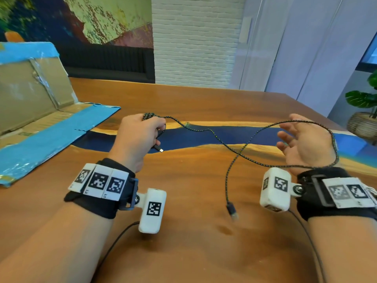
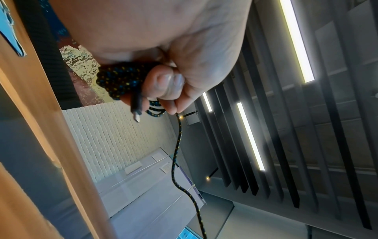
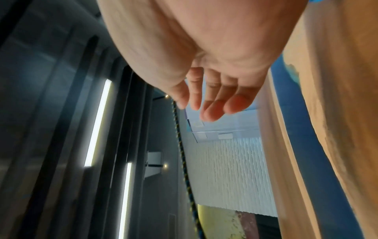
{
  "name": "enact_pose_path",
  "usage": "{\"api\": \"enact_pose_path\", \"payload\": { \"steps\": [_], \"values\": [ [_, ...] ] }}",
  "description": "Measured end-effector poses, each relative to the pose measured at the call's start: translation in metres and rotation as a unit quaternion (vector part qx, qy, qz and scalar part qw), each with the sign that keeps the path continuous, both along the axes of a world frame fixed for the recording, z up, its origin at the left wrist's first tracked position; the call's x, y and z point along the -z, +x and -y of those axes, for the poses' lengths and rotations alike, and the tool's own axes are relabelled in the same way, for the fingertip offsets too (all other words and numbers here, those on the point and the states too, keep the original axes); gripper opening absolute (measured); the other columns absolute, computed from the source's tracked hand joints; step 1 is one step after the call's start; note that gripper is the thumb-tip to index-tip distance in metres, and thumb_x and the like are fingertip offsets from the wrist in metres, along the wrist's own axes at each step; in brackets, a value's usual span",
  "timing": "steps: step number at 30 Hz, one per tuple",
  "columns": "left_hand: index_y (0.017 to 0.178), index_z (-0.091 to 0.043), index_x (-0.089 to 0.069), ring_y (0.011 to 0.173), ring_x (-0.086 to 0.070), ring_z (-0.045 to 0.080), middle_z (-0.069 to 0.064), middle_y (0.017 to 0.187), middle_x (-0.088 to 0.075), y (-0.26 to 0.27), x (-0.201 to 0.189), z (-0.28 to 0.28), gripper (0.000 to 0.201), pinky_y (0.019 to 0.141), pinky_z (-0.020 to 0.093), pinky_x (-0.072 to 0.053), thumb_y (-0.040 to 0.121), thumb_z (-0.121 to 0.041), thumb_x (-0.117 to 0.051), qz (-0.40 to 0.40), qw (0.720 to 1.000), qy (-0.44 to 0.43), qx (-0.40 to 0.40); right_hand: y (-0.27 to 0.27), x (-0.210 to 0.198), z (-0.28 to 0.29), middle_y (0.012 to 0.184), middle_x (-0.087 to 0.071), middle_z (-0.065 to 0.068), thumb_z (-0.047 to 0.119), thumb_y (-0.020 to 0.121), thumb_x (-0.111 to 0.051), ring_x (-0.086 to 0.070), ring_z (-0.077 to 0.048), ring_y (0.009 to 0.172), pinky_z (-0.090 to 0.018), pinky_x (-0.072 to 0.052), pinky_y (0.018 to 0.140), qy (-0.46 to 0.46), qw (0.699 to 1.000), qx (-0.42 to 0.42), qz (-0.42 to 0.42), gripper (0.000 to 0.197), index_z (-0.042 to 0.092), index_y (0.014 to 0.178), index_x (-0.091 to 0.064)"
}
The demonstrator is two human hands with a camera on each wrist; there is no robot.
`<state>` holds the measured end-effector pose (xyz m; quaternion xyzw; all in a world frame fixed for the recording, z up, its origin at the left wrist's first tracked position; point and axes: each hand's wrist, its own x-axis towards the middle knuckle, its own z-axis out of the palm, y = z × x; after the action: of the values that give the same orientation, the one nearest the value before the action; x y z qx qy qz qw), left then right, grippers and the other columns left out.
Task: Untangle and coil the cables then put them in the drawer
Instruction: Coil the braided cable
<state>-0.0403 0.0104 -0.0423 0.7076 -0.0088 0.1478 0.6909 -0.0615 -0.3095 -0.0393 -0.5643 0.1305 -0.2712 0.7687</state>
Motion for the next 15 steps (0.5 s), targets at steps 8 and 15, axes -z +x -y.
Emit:
{"api": "enact_pose_path", "payload": {
  "steps": [8, 15],
  "values": [
    [0.070, -0.007, -0.060, 0.038, -0.036, 0.011, -0.012, 0.041, -0.038, 0.004, 0.005, -0.001, 0.023, 0.066, 0.039, -0.045, 0.093, -0.013, -0.064, -0.030, 0.999, 0.028, 0.002, -0.014, -0.002, -0.005, 0.081, -0.075, -0.005, 0.051, 0.066, -0.086, -0.074, -0.027, 0.077, -0.042, -0.062, 0.083, -0.058, 0.944, -0.300, 0.127, 0.040, 0.016, 0.085, -0.080],
    [0.073, -0.009, -0.060, 0.045, -0.041, 0.017, -0.005, 0.052, -0.042, 0.010, 0.005, -0.008, 0.017, 0.066, 0.039, -0.046, 0.087, -0.015, -0.067, -0.012, 0.998, 0.043, -0.045, -0.009, -0.001, -0.007, 0.078, -0.075, -0.006, 0.024, 0.091, -0.074, -0.068, -0.019, 0.065, -0.042, -0.052, 0.072, -0.283, 0.951, -0.122, 0.019, 0.010, 0.021, 0.083, -0.080]
  ]
}}
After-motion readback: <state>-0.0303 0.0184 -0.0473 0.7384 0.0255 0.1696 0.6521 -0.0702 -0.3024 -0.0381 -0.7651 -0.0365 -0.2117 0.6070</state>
